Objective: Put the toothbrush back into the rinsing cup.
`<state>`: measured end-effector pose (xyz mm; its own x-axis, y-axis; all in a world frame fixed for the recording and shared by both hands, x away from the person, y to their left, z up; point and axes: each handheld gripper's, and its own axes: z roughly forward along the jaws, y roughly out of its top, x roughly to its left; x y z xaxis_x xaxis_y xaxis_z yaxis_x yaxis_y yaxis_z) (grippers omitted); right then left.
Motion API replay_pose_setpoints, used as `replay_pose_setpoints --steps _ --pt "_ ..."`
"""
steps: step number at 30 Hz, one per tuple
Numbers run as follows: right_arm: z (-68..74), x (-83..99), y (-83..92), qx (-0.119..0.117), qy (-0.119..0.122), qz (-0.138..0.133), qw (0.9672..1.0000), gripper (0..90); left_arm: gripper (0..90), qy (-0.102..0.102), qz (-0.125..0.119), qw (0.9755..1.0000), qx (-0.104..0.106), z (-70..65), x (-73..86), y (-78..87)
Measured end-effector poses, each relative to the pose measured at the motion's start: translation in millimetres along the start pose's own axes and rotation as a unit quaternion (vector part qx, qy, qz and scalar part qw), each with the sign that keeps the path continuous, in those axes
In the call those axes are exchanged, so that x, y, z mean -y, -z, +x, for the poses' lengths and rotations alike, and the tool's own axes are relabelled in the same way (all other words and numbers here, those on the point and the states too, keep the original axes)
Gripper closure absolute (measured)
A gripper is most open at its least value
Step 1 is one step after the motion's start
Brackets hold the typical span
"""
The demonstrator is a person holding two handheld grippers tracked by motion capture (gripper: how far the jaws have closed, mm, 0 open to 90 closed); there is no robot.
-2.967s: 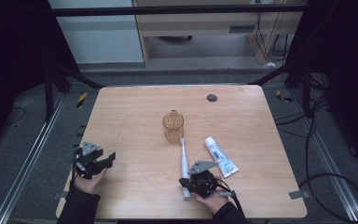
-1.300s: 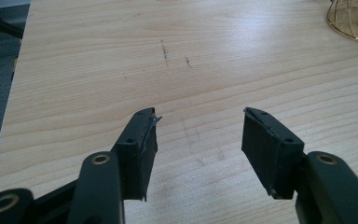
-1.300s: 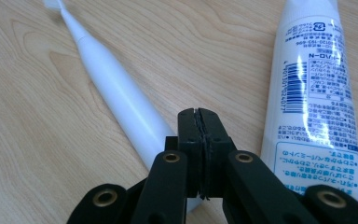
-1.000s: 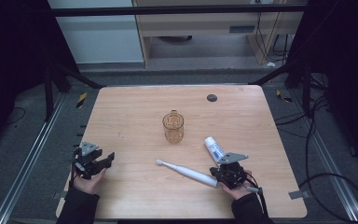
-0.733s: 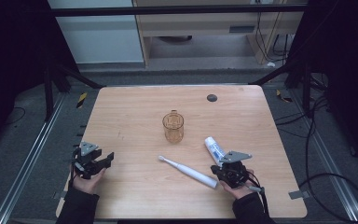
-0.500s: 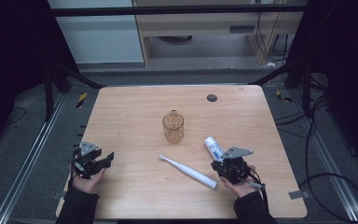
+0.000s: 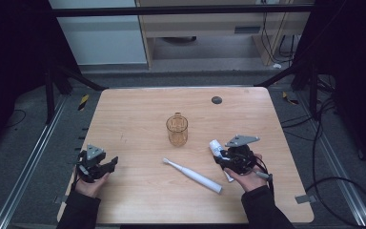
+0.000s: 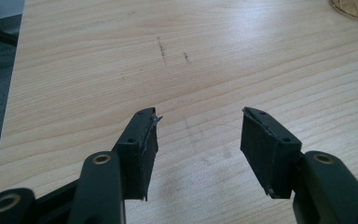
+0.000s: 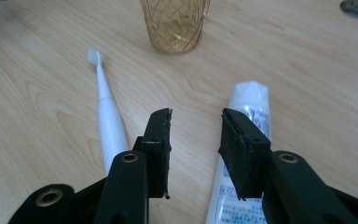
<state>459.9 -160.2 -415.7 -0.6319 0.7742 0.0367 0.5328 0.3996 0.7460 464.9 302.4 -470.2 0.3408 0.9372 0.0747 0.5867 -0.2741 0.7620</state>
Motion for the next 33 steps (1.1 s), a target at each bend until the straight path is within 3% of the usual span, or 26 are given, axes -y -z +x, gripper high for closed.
replay_pose_setpoints --steps 4,15,33 --pt "3.3 -16.5 -1.0 -0.003 0.009 0.001 1.0 60.7 46.5 -0.007 0.004 1.0 0.0 0.1 1.8 -2.8" --pt "24.8 -48.3 -22.1 -0.03 0.052 0.045 0.9972 59.5 44.2 -0.01 0.013 0.9999 -0.003 -0.2 2.7 -4.6" --pt "43.8 -55.6 -57.9 -0.066 0.094 0.113 0.987 60.2 43.0 0.003 0.021 0.9998 0.004 0.6 1.1 -3.4"
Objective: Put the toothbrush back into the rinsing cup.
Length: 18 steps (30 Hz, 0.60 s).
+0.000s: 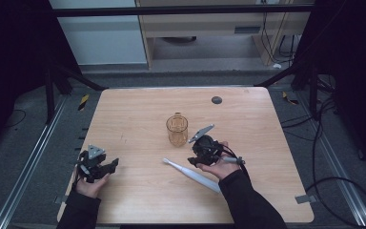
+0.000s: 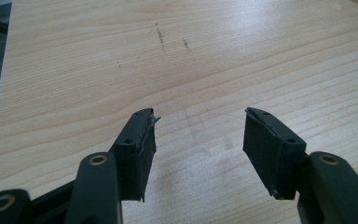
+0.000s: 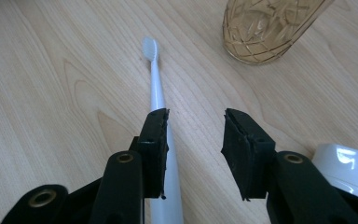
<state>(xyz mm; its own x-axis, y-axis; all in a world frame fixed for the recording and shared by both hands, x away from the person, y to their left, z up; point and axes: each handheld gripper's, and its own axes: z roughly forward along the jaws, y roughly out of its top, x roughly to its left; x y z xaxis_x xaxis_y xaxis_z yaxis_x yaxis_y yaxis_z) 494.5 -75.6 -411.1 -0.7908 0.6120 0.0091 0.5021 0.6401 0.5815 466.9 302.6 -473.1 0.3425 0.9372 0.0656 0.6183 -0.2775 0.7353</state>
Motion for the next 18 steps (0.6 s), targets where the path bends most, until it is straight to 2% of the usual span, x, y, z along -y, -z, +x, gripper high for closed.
replay_pose_setpoints --steps 11,18 --pt "5.9 -2.0 -17.4 -0.014 0.008 0.035 0.9992 61.1 43.2 -0.004 0.002 1.0 0.001 -1.1 -0.4 0.1" --pt "7.8 -0.6 -27.4 -0.025 0.009 0.048 0.9985 61.5 43.3 -0.004 0.003 1.0 0.003 -0.9 -0.3 -0.2"
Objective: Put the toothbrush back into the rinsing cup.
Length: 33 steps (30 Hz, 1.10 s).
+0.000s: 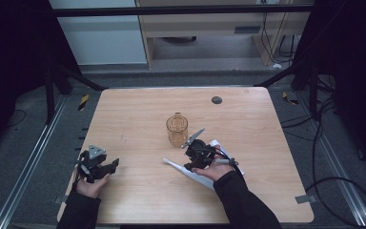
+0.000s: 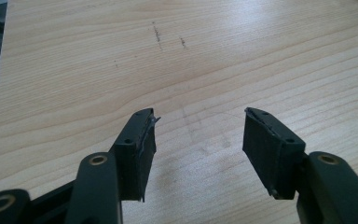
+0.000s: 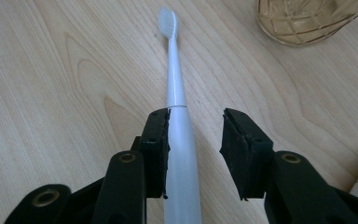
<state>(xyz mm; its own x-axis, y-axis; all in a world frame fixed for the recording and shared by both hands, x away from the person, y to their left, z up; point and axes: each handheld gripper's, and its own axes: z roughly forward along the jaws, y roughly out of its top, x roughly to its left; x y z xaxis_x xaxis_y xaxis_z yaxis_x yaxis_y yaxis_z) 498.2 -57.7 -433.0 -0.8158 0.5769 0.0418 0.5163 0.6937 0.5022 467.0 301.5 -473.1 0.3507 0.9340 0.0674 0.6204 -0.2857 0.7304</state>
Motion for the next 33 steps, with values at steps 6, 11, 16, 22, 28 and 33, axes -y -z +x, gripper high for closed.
replay_pose_setpoints --steps 6,11,16,22,28,33 --pt "1.2 2.9 -9.0 -0.01 -0.002 0.013 0.9999 61.0 43.4 0.0 0.002 1.0 0.0 -0.1 -0.1 -0.5" --pt "5.3 2.6 -14.5 -0.01 0.003 0.025 0.9996 60.7 43.4 -0.001 0.004 1.0 0.001 -0.2 -0.1 -0.7" --pt "6.7 3.8 -20.7 -0.013 0.004 0.033 0.9994 60.6 43.4 -0.001 0.005 1.0 0.001 0.1 0.0 -0.9" --pt "6.1 7.3 -26.9 -0.017 0.002 0.042 0.999 60.6 43.4 -0.002 0.007 1.0 0.002 -0.2 -0.1 -1.5" --pt "5.2 8.3 -32.4 -0.013 0.002 0.053 0.9985 60.7 43.4 -0.001 0.007 1.0 0.002 0.0 0.0 -1.5" --pt "5.0 8.1 -35.6 -0.013 -0.001 0.062 0.998 61.4 43.5 -0.002 0.008 1.0 0.002 -0.2 0.0 -1.7"
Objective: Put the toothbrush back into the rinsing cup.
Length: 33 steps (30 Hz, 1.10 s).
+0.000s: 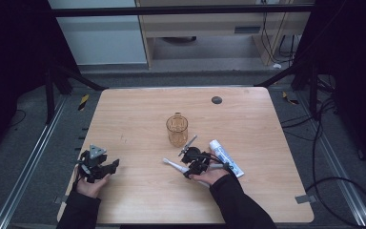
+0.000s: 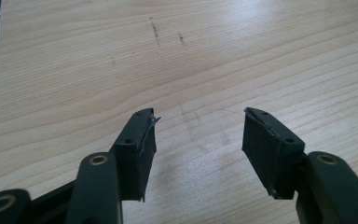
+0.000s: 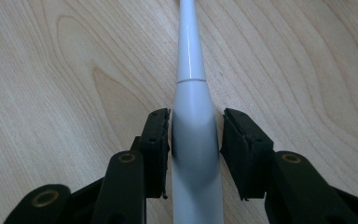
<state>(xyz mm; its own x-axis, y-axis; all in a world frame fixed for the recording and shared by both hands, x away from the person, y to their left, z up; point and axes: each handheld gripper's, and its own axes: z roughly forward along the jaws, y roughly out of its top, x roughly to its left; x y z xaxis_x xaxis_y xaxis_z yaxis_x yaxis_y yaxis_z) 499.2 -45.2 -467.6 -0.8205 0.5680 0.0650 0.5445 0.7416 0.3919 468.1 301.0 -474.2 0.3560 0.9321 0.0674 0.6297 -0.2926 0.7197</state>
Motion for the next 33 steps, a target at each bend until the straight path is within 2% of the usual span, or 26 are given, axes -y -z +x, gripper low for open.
replay_pose_setpoints --steps 20,33 --pt "0.9 -4.9 -4.4 0.006 0.016 0.032 0.9993 65.8 43.8 -0.001 0.002 1.0 0.001 -0.1 0.0 -0.4" --pt "2.1 -6.2 -2.2 0.011 0.005 0.041 0.9991 67.2 44.0 -0.001 0.002 1.0 0.002 -0.1 -0.1 -0.4"
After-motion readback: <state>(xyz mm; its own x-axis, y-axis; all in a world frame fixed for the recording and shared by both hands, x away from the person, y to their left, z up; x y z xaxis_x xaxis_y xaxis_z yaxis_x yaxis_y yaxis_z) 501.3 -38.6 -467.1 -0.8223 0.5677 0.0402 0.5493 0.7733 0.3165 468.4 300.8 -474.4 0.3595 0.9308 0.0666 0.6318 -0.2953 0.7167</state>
